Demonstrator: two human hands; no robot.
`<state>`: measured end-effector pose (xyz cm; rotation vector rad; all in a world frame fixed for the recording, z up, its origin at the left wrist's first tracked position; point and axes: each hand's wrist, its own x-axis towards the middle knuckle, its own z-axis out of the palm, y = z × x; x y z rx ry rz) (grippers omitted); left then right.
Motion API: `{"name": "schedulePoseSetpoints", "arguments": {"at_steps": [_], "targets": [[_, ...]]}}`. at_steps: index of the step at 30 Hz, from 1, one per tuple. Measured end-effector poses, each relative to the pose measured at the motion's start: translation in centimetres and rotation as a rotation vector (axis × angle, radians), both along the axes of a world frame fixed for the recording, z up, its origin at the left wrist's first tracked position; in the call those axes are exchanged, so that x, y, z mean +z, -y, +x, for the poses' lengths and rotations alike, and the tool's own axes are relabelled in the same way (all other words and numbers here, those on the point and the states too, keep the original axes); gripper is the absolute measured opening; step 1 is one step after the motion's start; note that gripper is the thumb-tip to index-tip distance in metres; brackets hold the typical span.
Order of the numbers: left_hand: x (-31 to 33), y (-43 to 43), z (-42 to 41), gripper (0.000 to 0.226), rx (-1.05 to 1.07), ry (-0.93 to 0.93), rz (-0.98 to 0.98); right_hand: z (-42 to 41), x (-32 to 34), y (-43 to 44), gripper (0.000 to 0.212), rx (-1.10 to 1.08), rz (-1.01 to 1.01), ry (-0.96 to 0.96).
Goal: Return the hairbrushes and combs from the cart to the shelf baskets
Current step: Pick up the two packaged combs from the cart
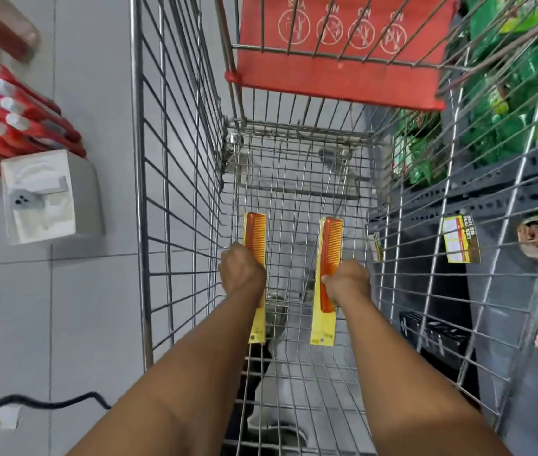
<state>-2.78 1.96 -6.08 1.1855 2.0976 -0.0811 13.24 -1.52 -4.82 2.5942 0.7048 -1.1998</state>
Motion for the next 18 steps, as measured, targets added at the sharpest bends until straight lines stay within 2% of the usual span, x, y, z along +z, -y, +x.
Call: {"name": "schedulePoseSetpoints", "arguments": {"at_steps": [4, 9, 12, 18], "targets": [[0.2, -0.4, -0.1, 0.02, 0.059, 0.036, -0.098, -0.3, 0.3, 0.3, 0.019, 0.007, 0.035, 0.039], [0.3, -0.4, -0.4, 0.02, 0.096, 0.09, -0.136, -0.5, 0.6, 0.5, 0.037, -0.056, 0.06, 0.018], [0.7, -0.1, -0.2, 0.021, 0.103, 0.145, -0.093, -0.5, 1.0, 0.6, 0.017, -0.094, 0.142, -0.024], [3.3, 0.0, 0.6, 0.051, 0.212, 0.398, -0.056, 0.2, 4.3, 1.6, 0.019, -0.152, 0.276, -0.087]]}}
